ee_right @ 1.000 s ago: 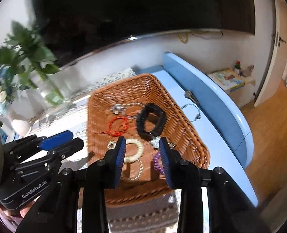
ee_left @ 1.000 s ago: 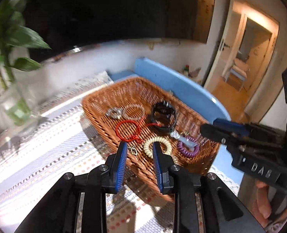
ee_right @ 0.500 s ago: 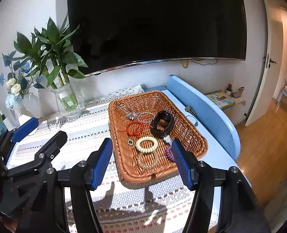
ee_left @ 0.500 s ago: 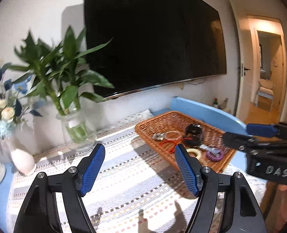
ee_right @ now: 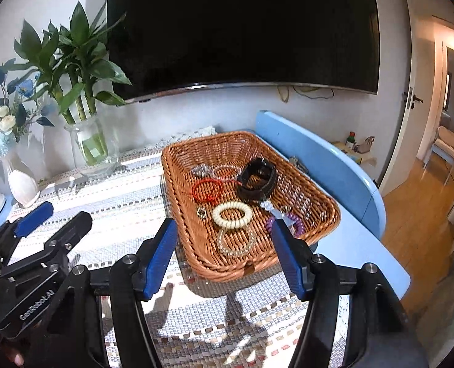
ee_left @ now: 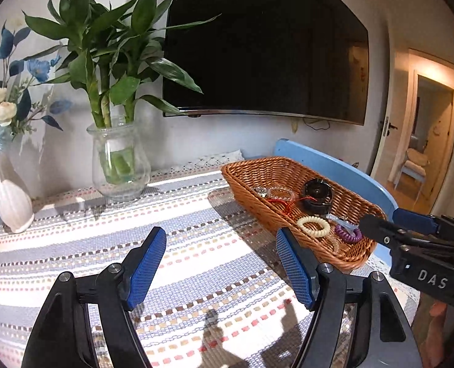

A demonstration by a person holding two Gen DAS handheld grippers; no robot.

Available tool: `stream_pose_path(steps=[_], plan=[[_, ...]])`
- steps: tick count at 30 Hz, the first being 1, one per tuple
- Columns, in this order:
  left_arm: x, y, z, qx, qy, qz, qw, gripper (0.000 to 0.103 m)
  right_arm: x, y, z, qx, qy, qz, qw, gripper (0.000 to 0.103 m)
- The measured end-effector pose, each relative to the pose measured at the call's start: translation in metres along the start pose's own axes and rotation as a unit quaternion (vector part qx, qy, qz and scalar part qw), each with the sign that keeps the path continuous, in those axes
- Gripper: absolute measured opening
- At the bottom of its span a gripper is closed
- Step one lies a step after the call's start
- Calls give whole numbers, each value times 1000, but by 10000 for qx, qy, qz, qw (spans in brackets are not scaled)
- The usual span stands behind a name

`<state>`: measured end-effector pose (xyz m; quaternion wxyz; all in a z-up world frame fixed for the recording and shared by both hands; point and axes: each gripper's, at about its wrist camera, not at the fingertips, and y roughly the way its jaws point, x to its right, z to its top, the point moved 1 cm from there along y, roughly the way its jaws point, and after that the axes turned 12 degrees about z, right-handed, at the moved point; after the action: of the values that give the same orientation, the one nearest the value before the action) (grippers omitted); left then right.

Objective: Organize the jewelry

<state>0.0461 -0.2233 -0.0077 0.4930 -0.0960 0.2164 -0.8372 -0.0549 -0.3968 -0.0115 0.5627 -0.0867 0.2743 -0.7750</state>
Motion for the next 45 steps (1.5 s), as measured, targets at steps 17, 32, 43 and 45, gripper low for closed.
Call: stream_pose_path(steps=[17, 32, 43, 45], plan=[[-1, 11, -6, -238, 24, 15, 9997, 75, -5, 14, -16, -209, -60, 38, 9998, 66], [0, 12, -7, -234, 60, 118, 9996, 75, -4, 13, -19, -257, 22, 59, 9997, 66], [2, 11, -7, -224, 154, 179, 9995, 75, -3, 16, -20, -316, 74, 78, 9994, 66], [2, 12, -7, -234, 167, 173, 9994, 75, -3, 16, -21, -316, 75, 75, 9994, 66]])
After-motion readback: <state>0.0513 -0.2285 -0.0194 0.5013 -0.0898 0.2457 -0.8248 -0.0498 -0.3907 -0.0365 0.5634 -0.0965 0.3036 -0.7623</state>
